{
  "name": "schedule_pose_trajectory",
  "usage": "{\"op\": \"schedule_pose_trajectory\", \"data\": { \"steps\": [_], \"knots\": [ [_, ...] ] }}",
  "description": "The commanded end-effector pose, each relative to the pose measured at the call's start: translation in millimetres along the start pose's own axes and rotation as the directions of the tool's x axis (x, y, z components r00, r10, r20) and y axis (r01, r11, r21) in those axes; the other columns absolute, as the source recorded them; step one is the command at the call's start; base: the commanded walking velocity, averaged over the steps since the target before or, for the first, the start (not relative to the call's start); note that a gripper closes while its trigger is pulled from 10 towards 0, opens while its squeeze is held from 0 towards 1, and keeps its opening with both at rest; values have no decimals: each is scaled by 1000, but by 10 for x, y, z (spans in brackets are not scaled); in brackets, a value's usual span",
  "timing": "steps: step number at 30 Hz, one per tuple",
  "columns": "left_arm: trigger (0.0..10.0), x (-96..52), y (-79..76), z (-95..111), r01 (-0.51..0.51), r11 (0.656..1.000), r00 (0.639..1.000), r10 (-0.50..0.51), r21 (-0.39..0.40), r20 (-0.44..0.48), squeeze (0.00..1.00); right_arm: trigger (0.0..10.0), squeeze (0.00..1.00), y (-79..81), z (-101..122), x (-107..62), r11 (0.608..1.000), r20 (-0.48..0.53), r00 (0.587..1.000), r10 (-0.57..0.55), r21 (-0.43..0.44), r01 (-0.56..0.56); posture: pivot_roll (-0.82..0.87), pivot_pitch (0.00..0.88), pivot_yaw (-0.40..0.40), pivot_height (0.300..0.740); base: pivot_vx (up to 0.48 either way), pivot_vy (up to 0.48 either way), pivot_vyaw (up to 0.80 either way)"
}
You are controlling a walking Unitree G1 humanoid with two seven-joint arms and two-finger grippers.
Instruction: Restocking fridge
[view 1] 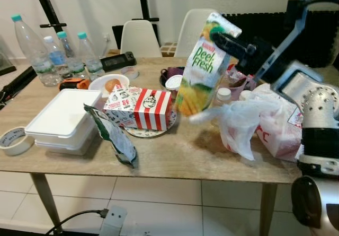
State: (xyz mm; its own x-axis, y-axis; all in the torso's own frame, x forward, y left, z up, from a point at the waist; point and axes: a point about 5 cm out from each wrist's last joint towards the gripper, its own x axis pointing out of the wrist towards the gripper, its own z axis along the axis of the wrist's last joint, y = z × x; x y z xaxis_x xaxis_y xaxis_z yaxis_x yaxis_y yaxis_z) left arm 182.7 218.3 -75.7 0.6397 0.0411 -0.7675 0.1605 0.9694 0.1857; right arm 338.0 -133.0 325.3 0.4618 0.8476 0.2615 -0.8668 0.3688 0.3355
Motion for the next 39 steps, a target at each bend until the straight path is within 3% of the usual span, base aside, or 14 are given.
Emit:
{"op": "schedule_pose_trajectory", "data": {
  "steps": [1,3,12,20,21,24,29,33,35,38,39],
  "knots": [
    [10000,-11,14,-34,-3,1000,1000,3,-4,-9,0,0,0,122,54,-48,997,15,997,76,-8,-76,-55,55,45,740,0,0,0],
    [10000,3,-41,-3,7,1000,1000,-7,-2,-2,0,0,0,221,-24,-107,988,-11,988,151,33,-151,-55,56,44,740,0,0,0],
    [10000,15,-102,25,22,1000,1000,-22,-7,6,0,0,0,361,-388,-141,968,-125,965,230,129,-215,-56,56,45,740,0,0,0],
    [10000,17,-107,42,30,999,999,-30,-11,16,0,0,0,571,-995,-179,945,-326,891,315,193,-264,-51,55,46,740,0,0,0],
    [10000,17,-107,42,30,999,999,-30,-11,16,0,0,0,571,-995,-179,945,-326,891,315,193,-264,-51,55,46,740,0,0,0],
    [10000,13,-83,43,31,999,999,-31,-11,23,0,0,0,653,-1251,-250,939,-418,843,338,215,-270,-49,53,46,740,0,0,0],
    [10000,10,-76,42,32,999,999,-32,-10,27,0,0,0,740,-1398,-335,925,-468,799,378,236,-299,-50,53,46,740,0,0,0],
    [10000,9,-75,40,34,999,999,-34,-8,28,0,0,0,704,-1535,-402,940,-531,776,342,200,-277,-53,53,48,740,0,0,0],
    [10000,8,-79,46,38,999,999,-37,-7,34,0,0,0,518,-1756,-504,977,-622,755,206,85,-197,-53,53,48,740,0,0,0],
    [10000,9,-81,50,39,999,999,-38,-7,36,0,0,0,438,-1853,-563,985,-657,739,150,35,-169,-52,52,47,740,0,0,0],
    [10000,10,-87,57,40,999,998,-40,-6,40,0,0,0,364,-1965,-642,989,-691,716,102,-5,-145,-50,52,45,740,0,0,0]
  ]
}}
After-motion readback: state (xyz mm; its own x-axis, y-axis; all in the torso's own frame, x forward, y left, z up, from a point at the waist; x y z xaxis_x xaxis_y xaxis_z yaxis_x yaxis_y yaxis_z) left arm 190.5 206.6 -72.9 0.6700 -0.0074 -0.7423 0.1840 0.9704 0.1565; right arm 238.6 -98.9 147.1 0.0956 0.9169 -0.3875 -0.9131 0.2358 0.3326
